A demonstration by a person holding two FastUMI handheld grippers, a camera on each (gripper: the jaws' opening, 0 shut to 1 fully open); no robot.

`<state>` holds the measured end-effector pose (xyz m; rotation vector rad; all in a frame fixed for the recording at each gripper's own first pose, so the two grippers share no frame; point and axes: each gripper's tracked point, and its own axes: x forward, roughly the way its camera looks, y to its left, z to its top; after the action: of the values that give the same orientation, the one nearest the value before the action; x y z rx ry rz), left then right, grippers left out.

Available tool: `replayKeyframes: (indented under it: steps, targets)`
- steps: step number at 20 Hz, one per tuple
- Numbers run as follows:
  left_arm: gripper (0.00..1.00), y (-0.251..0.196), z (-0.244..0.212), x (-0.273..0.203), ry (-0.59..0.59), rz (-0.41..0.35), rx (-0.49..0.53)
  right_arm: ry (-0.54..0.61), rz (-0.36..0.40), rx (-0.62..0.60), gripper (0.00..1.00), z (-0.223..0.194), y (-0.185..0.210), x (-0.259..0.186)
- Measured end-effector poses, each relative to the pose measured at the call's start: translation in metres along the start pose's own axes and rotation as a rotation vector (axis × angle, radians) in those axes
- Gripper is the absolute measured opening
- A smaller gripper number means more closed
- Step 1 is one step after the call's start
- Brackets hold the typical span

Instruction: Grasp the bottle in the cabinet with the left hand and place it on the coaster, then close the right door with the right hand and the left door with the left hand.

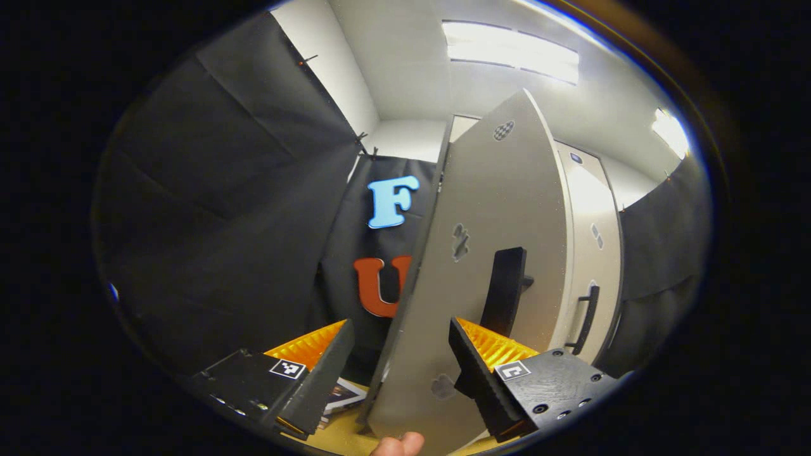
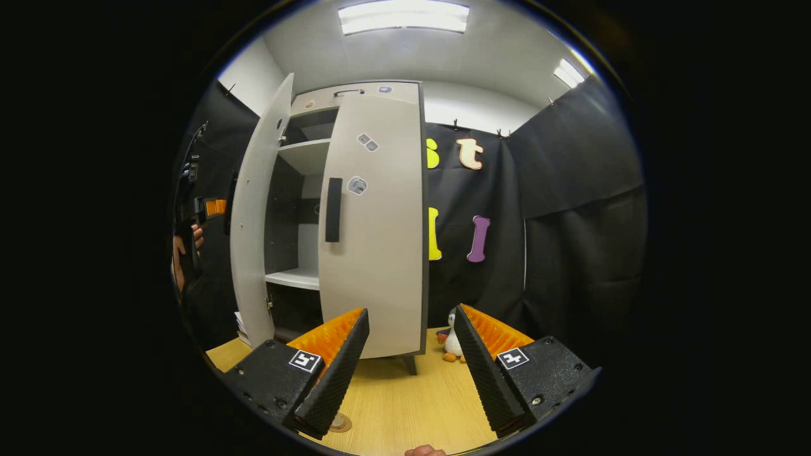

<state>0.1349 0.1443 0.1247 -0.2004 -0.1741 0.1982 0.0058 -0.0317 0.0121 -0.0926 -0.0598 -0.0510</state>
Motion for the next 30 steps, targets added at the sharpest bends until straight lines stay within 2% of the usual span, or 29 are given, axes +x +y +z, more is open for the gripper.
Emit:
replayKeyframes:
  steps: [3, 11, 15, 20, 21, 22, 24, 25, 26, 27, 28, 30]
  targets:
    - [0.99, -0.031, -0.009, 0.004, 0.004, -0.068, 0.009, 0.016, -0.025, 0.008, 0.83, -0.003, -0.009, -0.002]
    - [0.99, -0.038, -0.004, -0.003, -0.005, -0.083, 0.021, 0.041, -0.060, 0.072, 0.83, -0.011, -0.025, -0.011]
    - [0.99, -0.042, -0.019, -0.022, 0.036, -0.119, 0.034, 0.025, -0.065, 0.096, 0.83, -0.010, -0.026, -0.016]
    - [0.99, -0.058, -0.055, -0.067, 0.109, -0.172, 0.028, 0.019, -0.043, 0.090, 0.83, -0.009, -0.019, -0.014]
    - [0.99, -0.059, -0.059, -0.075, 0.111, -0.180, 0.039, 0.017, -0.033, 0.088, 0.83, -0.009, -0.015, -0.014]
    - [0.95, -0.061, -0.064, -0.084, 0.118, -0.185, 0.053, 0.015, -0.022, 0.085, 0.83, -0.010, -0.010, -0.013]
    - [0.95, -0.069, -0.074, -0.101, 0.120, -0.199, 0.081, 0.018, 0.002, 0.084, 0.83, -0.013, -0.001, -0.012]
    - [0.95, -0.074, -0.076, -0.108, 0.114, -0.205, 0.088, 0.026, 0.019, 0.085, 0.83, -0.016, 0.004, -0.011]
    - [0.99, -0.079, -0.079, -0.115, 0.107, -0.215, 0.088, 0.041, 0.038, 0.083, 0.83, -0.022, 0.011, -0.010]
    - [0.95, -0.083, -0.082, -0.120, 0.106, -0.222, 0.087, 0.056, 0.046, 0.079, 0.83, -0.027, 0.013, -0.009]
    - [0.99, -0.087, -0.086, -0.125, 0.104, -0.223, 0.084, 0.065, 0.051, 0.079, 0.83, -0.031, 0.015, -0.009]
    - [0.99, -0.093, -0.090, -0.135, 0.102, -0.220, 0.078, 0.076, 0.061, 0.075, 0.83, -0.035, 0.020, -0.009]
